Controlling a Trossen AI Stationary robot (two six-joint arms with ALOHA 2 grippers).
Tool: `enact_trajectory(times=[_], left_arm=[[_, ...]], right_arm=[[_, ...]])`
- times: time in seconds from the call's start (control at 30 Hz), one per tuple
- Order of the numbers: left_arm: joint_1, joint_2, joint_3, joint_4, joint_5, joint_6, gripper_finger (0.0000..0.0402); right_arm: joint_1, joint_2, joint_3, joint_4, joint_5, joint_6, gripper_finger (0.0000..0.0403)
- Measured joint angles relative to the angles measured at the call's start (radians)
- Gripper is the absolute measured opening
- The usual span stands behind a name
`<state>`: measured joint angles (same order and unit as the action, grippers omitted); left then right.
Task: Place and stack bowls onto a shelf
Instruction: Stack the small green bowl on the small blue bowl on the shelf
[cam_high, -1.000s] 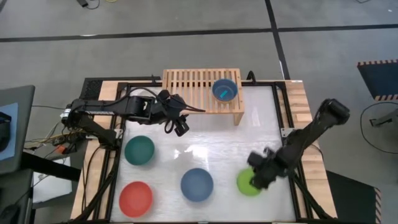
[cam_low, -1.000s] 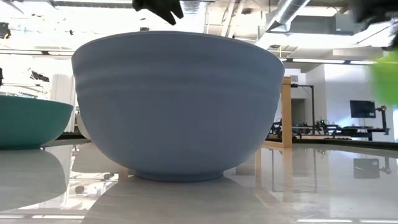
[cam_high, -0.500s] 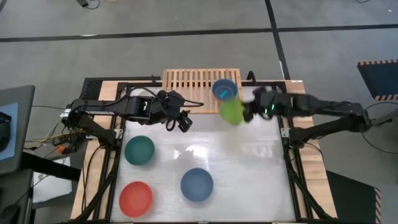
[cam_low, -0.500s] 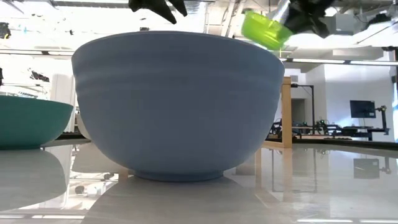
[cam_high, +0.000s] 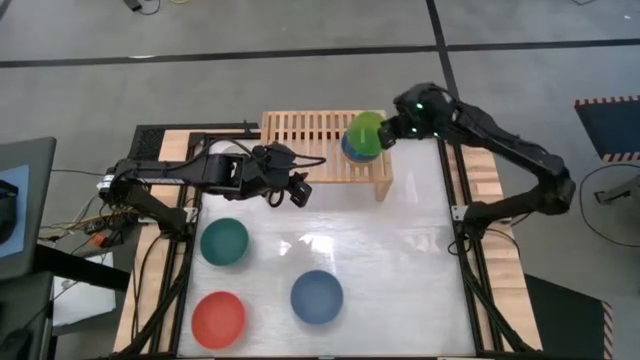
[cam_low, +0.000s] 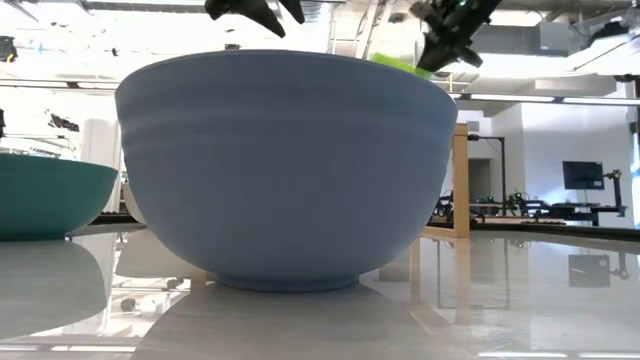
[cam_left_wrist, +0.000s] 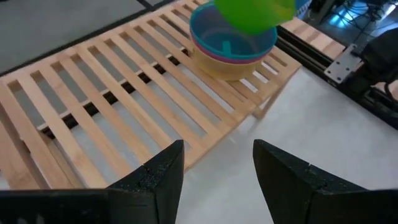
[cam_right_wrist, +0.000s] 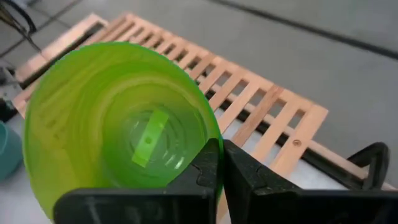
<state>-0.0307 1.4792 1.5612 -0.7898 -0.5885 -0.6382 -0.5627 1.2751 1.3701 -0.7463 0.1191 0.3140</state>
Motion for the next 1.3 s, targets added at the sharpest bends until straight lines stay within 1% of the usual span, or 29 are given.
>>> enact_trajectory(times=[0.17, 0.27, 0.33, 0.43, 0.63, 0.7, 0.77, 0.87, 0.97, 1.17, 1.3], left_arm=[[-0.017, 0.0, 0.0, -0.008, 0.0, -0.019, 0.0176], [-0.023, 0.0, 0.0, -0.013, 0.0, -0.028, 0.0176], [-0.025, 0.0, 0.0, -0.025, 0.0, -0.036, 0.0176], [-0.025, 0.0, 0.0, -0.053, 0.0, -0.041, 0.0176], [-0.025, 0.0, 0.0, -0.093, 0.001, -0.054, 0.0176], [-0.025, 0.0, 0.0, -0.101, 0.001, -0.058, 0.0176], [-0.026, 0.0, 0.0, -0.109, 0.002, -0.073, 0.0176], [-0.036, 0.0, 0.0, -0.119, 0.004, -0.105, 0.0176], [-0.048, 0.0, 0.0, -0.132, 0.003, -0.134, 0.0176], [-0.071, 0.0, 0.0, -0.205, -0.024, -0.215, 0.0176], [-0.071, 0.0, 0.0, -0.225, -0.025, -0.246, 0.0176]], right_arm=[[-0.003, 0.071, 0.054, -0.036, -0.012, -0.006, 0.0049], [-0.003, 0.087, 0.072, -0.033, -0.013, -0.011, 0.0057], [-0.004, 0.088, 0.077, -0.029, -0.016, -0.013, 0.007], [-0.004, 0.088, 0.077, -0.042, -0.016, -0.02, 0.0104], [0.001, 0.085, 0.077, -0.092, -0.017, -0.033, 0.0195], [0.007, 0.078, 0.077, -0.091, -0.016, -0.049, 0.0217], [0.017, 0.067, 0.077, -0.077, -0.016, -0.055, 0.0229], [0.027, 0.061, 0.077, -0.077, -0.017, -0.091, 0.0232], [0.024, 0.072, 0.077, -0.113, -0.021, -0.103, 0.0222], [0.017, 0.087, 0.076, -0.159, -0.134, -0.11, 0.0183], [0.018, 0.054, 0.076, -0.113, -0.144, -0.113, 0.0158]])
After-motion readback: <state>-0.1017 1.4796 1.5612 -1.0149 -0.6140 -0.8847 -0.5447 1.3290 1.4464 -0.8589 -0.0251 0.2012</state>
